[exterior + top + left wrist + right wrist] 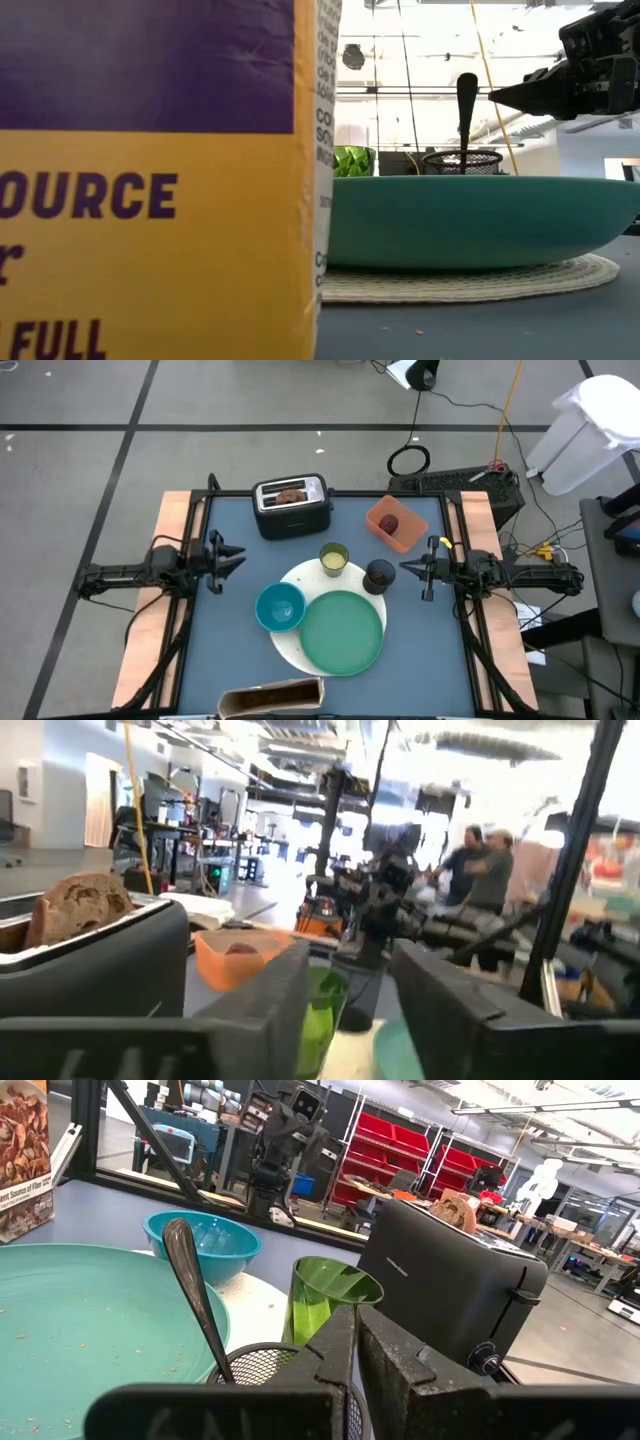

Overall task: Arrange a breakfast setting
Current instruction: Pour the cereal from the purple cereal box into the blue bowl

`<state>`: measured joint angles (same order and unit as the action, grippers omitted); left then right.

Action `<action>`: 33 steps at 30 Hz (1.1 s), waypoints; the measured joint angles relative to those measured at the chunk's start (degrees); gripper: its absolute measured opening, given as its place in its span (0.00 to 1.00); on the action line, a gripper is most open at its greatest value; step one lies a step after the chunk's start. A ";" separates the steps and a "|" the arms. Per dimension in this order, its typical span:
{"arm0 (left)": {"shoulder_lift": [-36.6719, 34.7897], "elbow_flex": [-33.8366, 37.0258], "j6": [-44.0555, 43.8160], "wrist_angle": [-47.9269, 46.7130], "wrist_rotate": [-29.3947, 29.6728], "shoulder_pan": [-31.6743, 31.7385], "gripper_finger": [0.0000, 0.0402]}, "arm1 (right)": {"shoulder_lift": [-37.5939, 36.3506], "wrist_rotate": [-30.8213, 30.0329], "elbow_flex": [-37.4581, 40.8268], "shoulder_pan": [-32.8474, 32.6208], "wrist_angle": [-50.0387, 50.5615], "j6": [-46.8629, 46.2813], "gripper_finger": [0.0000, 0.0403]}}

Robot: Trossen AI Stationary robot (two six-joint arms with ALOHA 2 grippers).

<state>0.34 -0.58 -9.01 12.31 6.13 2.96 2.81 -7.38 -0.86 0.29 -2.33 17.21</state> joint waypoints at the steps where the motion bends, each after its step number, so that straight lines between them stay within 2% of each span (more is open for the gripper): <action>1: 0.00 0.00 -0.78 0.28 -0.01 0.00 0.46 | 0.00 0.00 0.00 -0.02 -0.02 -0.02 0.03; 6: 0.02 0.00 -3.26 1.16 0.00 -0.05 0.63 | -0.01 0.00 0.00 -0.01 -0.01 0.00 0.03; 10: 0.02 0.00 -5.00 3.46 -1.71 -0.63 0.70 | 0.00 0.00 0.00 -0.02 -0.02 0.00 0.03; 16: 0.02 0.00 -4.86 11.91 -7.21 -4.55 0.71 | -0.02 0.00 0.00 -0.02 0.00 0.00 0.03; 23: 0.02 0.00 -3.31 16.03 -7.02 -9.99 0.71 | -0.01 0.00 0.00 0.00 -0.01 0.00 0.03; 27: 0.26 0.00 -0.84 18.56 -5.04 -12.71 0.71 | 0.00 0.00 0.00 -0.02 -0.02 0.00 0.03; 33: 5.46 -2.19 2.52 22.14 -3.29 -16.42 0.71 | 0.00 -0.02 0.00 -0.01 -0.02 0.00 0.03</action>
<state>5.80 -2.77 -6.49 34.44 2.84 -13.46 2.81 -7.39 -0.86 0.29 -2.35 17.21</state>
